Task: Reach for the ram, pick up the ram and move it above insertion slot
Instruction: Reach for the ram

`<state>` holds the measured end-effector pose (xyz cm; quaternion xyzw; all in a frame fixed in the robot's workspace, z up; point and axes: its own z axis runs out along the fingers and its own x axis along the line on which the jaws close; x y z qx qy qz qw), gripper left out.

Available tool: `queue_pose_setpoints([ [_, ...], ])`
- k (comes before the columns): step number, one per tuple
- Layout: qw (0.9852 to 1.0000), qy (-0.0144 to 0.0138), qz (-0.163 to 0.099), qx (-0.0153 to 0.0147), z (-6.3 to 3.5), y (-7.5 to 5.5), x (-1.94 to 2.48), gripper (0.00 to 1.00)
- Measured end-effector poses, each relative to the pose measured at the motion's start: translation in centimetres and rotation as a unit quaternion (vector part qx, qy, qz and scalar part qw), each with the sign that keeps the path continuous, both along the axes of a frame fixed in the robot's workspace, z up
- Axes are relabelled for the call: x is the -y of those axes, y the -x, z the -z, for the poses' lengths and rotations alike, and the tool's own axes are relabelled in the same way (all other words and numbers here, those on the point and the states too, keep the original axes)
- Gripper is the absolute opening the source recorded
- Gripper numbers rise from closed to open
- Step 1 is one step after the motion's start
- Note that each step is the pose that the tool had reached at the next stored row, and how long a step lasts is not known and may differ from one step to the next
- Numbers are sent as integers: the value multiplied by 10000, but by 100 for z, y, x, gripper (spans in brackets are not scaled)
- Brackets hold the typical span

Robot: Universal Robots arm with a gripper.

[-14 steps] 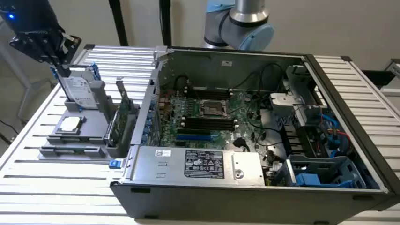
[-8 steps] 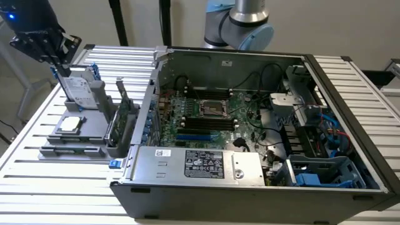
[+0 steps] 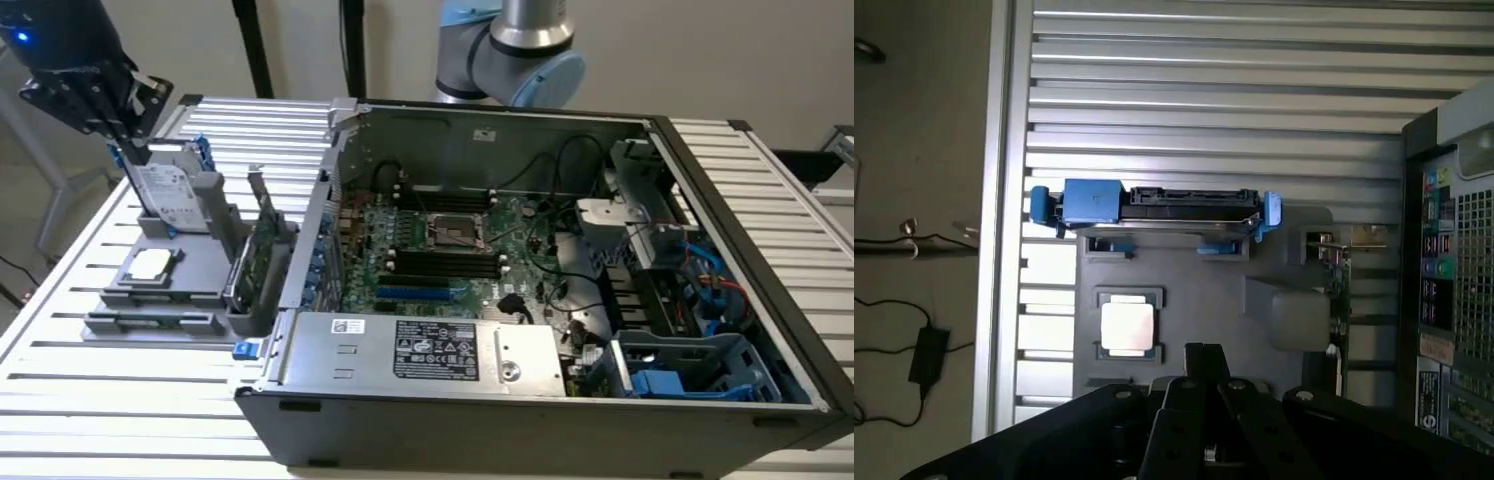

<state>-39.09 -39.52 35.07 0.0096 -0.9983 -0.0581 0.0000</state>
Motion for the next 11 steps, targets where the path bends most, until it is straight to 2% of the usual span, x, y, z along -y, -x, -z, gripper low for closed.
queue_pose_setpoints([
  [11,10000,-1,0,0,0,4,498,11],
])
